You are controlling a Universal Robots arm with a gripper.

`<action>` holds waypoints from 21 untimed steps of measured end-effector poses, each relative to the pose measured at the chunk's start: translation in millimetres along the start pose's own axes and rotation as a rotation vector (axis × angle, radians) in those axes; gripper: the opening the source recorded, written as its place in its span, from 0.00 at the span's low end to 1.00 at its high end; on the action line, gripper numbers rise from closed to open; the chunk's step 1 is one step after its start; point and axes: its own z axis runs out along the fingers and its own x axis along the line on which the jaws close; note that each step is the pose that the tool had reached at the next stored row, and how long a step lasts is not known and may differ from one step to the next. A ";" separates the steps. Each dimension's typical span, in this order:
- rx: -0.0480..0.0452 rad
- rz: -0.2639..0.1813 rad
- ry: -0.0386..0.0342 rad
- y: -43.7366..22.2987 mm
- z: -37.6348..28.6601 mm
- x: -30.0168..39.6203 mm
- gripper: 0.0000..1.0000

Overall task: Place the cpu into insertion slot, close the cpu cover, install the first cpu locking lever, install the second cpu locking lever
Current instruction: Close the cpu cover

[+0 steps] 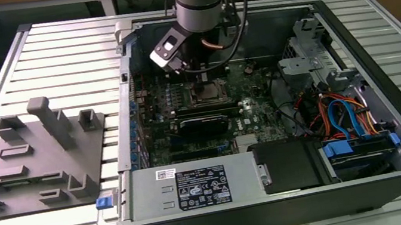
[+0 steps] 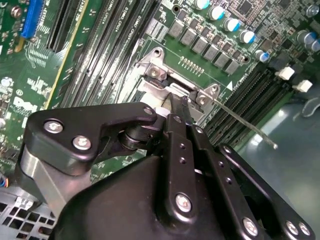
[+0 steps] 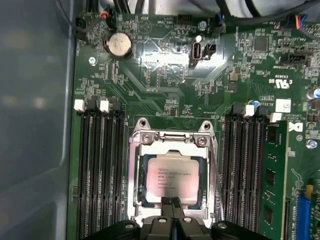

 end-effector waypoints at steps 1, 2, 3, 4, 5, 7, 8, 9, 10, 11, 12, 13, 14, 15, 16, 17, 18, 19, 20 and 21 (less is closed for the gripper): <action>0.0003 0.000 0.0000 -0.1 1.2 0.0 0.10; 0.0007 0.000 0.0000 -0.1 2.4 0.0 0.10; 0.0011 0.000 0.0000 -0.2 3.5 -0.1 0.10; 0.0016 0.000 0.0001 -0.2 4.5 -0.1 0.10; 0.0020 0.000 0.0001 -0.2 5.3 -0.1 0.10; 0.0023 0.000 -0.0001 -0.2 5.2 -0.1 0.10; 0.0024 0.000 -0.0003 -0.2 4.6 -0.1 0.10; 0.0023 0.000 0.0001 -0.2 3.3 -0.1 0.10; 0.0022 0.000 0.0001 -0.2 1.4 0.0 0.10; 0.0023 0.000 0.0000 -0.3 -0.7 0.0 0.10; 0.0023 0.000 0.0000 -0.3 -2.6 0.0 0.10; 0.0022 0.000 0.0001 -0.3 -4.1 0.0 0.10; 0.0023 0.000 0.0001 -0.3 -4.9 0.0 0.10; 0.0021 0.000 0.0002 -0.3 -5.0 0.1 0.10; 0.0021 0.000 0.0003 -0.1 -5.0 0.1 0.10; 0.0021 0.000 0.0002 1.0 -5.0 0.0 0.10; 0.0023 0.000 0.0002 2.6 -5.1 0.0 0.10; 0.0026 0.000 0.0000 5.0 -5.2 -0.1 0.10; 0.0028 0.000 0.0001 8.0 -5.2 -0.2 0.10; 0.0029 0.000 0.0001 10.4 -5.2 -0.2 0.10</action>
